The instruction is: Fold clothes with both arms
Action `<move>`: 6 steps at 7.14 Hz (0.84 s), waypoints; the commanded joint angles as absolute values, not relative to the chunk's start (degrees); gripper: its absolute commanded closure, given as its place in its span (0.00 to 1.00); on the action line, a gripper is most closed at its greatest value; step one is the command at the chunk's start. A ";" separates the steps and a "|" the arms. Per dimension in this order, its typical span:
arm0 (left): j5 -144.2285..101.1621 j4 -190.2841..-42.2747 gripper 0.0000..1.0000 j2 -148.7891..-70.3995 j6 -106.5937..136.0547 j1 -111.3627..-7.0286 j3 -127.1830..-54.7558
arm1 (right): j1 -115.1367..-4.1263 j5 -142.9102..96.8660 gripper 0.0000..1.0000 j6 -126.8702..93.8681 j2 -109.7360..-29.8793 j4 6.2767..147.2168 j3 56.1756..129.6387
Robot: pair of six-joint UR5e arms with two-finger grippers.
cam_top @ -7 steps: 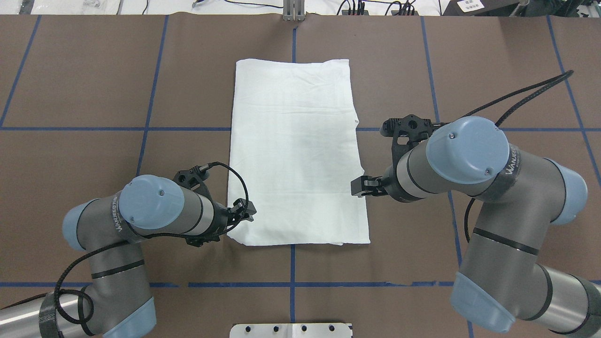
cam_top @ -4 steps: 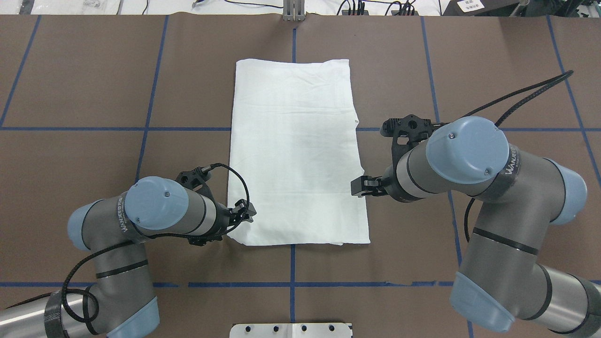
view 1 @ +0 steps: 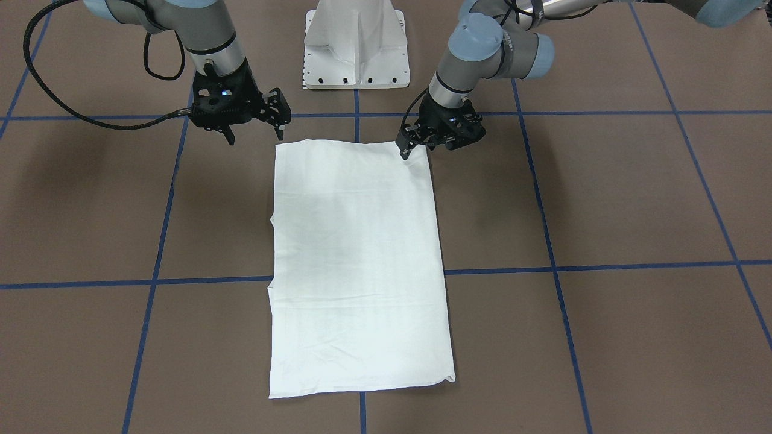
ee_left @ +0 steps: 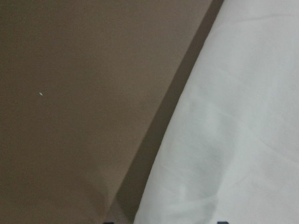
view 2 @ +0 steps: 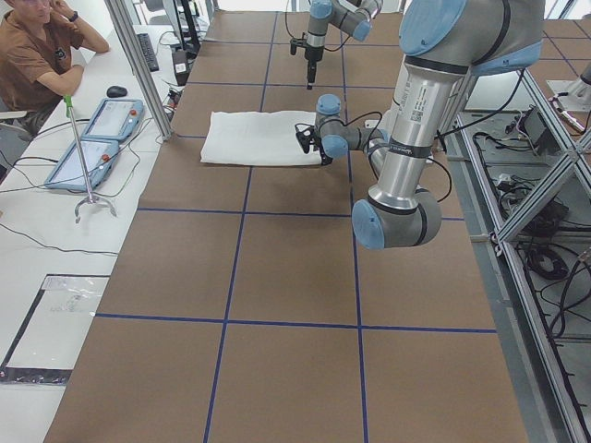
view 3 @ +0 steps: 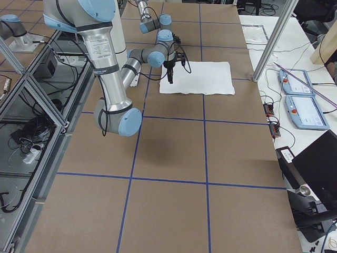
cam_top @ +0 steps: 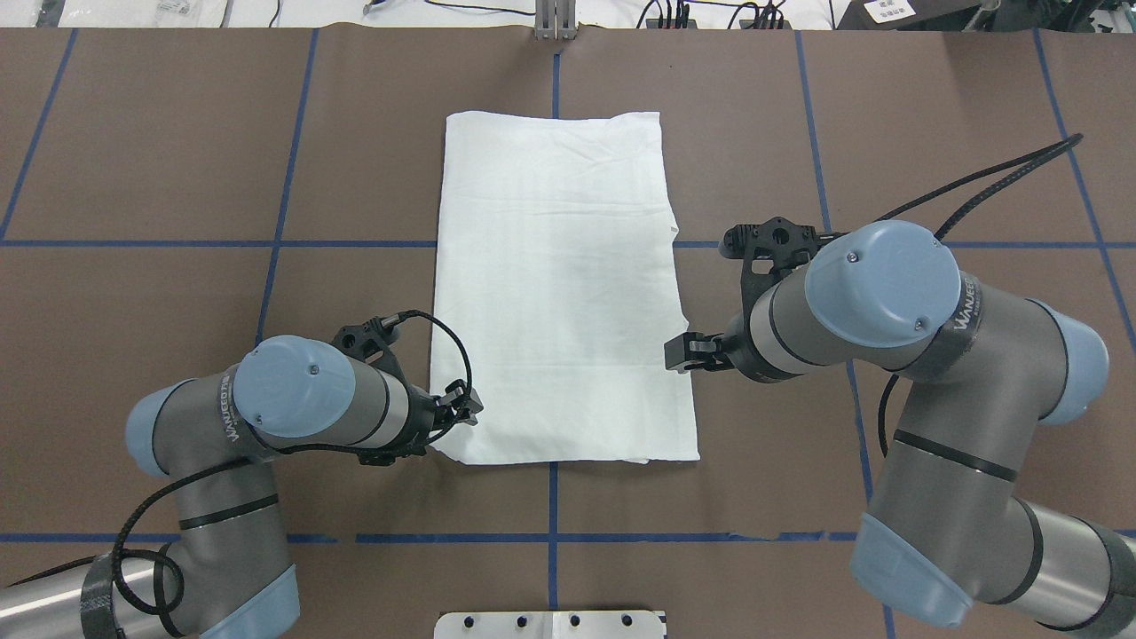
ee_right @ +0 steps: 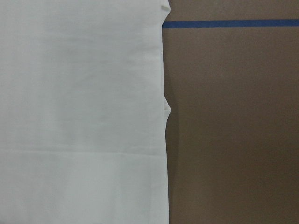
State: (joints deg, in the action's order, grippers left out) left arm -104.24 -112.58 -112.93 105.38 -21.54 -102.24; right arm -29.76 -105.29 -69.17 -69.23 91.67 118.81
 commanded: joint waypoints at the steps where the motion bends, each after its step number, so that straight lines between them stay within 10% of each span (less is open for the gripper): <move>1: -104.24 -112.59 0.21 -113.03 105.47 -20.66 -102.22 | -29.79 -105.29 0.00 -69.17 -69.17 91.67 118.74; 6: -104.15 -112.68 0.71 -113.12 105.47 -19.95 -102.39 | -29.79 -105.29 0.00 -69.17 -69.17 91.67 118.74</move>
State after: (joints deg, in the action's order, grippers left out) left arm -104.16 -112.66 -113.08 105.48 -19.91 -102.34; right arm -29.79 -105.29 -69.17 -69.23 91.67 118.74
